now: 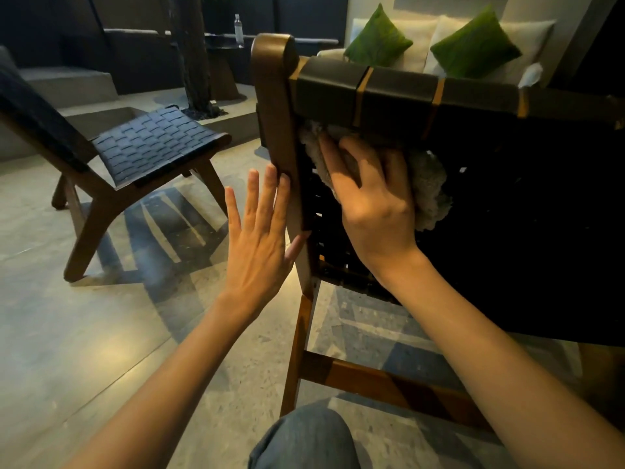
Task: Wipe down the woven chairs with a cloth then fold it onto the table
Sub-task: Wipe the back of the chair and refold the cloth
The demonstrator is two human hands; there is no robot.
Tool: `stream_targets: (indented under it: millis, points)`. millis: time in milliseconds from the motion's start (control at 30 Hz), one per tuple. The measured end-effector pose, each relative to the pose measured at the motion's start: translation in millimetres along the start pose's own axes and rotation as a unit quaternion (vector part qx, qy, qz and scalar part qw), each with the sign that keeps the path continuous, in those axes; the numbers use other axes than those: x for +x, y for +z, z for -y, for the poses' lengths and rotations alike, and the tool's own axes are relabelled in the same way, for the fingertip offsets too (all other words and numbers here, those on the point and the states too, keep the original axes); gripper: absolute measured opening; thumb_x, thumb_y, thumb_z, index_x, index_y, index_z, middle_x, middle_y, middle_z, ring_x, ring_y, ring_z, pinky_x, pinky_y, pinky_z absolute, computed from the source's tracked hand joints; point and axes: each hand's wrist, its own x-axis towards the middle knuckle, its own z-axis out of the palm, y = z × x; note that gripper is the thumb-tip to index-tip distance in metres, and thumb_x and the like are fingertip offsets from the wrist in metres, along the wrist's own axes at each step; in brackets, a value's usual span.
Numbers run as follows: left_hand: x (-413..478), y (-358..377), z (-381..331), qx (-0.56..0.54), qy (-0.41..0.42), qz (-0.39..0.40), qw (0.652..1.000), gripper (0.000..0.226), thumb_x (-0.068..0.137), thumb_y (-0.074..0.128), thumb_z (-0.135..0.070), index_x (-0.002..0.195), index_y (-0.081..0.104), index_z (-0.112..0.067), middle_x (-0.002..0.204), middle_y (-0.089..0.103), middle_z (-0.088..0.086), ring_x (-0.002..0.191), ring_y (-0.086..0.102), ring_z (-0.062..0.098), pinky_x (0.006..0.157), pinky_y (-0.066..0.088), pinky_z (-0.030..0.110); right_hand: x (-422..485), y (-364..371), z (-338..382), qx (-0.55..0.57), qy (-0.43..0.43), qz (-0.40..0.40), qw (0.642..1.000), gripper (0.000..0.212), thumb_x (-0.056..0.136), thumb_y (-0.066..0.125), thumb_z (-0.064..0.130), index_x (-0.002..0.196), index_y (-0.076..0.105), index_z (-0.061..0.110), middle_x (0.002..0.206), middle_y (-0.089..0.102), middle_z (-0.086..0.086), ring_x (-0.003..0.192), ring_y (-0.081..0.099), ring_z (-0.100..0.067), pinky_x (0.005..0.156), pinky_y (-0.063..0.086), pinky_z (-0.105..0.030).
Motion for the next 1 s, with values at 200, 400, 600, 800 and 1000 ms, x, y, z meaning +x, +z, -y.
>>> stream_targets:
  millis: [200, 400, 600, 800, 1000]
  points:
    - [-17.7, 11.6, 0.4, 0.004, -0.009, 0.026, 1.000, 0.095, 0.091, 0.055, -0.044, 0.148, -0.018, -0.019, 0.154, -0.027, 0.000, 0.143, -0.017, 0.019, 0.116, -0.007, 0.047, -38.1, 18.0, 12.1, 0.066, 0.001, 0.083, 0.994, 0.035, 0.088, 0.043, 0.000, 0.116, 0.064, 0.000, 0.122, 0.038, -0.012, 0.104, 0.038, -0.029, 0.076, 0.054, -0.035]
    - [-38.2, 21.0, -3.0, 0.008, -0.002, 0.060, 0.998, 0.092, 0.094, 0.056, -0.032, 0.148, -0.017, -0.018, 0.155, -0.019, -0.001, 0.143, -0.017, 0.020, 0.115, 0.000, 0.052, -91.0, 35.9, 19.9, 0.035, -0.009, 0.178, 0.983, 0.038, 0.090, 0.037, 0.000, 0.123, 0.055, 0.005, 0.121, 0.039, -0.010, 0.100, 0.039, -0.026, 0.072, 0.053, -0.030]
    - [-59.1, 28.9, -11.6, -0.011, -0.010, 0.087, 0.996, 0.099, 0.087, 0.063, -0.017, 0.148, -0.014, -0.015, 0.155, -0.014, 0.004, 0.143, -0.004, 0.026, 0.113, 0.011, 0.057, -145.4, 39.4, 40.7, -0.016, -0.072, 0.361, 0.930, 0.049, 0.073, 0.062, 0.007, 0.120, 0.067, 0.018, 0.120, 0.066, -0.002, 0.113, 0.050, -0.025, 0.078, 0.055, -0.031]
    - [-76.3, 39.5, -14.5, -0.031, -0.023, 0.133, 0.990, 0.097, 0.087, 0.062, -0.020, 0.149, -0.013, -0.015, 0.156, -0.015, 0.005, 0.144, -0.003, 0.028, 0.113, 0.011, 0.056, -152.1, 43.5, 53.7, 0.001, 0.035, 0.474, 0.880, 0.077, 0.029, 0.090, 0.021, 0.104, 0.072, 0.024, 0.103, 0.072, 0.004, 0.100, 0.047, -0.017, 0.063, 0.052, -0.026]
    - [-93.2, 37.0, -25.3, -0.075, -0.054, 0.213, 0.973, 0.097, 0.087, 0.061, -0.019, 0.150, -0.013, -0.016, 0.158, -0.016, 0.004, 0.146, -0.005, 0.026, 0.115, 0.014, 0.055, -167.8, 57.7, 54.3, 0.059, -0.001, 0.609, 0.791, 0.064, 0.092, 0.027, -0.007, 0.151, 0.013, 0.015, 0.157, 0.013, -0.012, 0.140, 0.024, -0.033, 0.108, 0.026, -0.046]
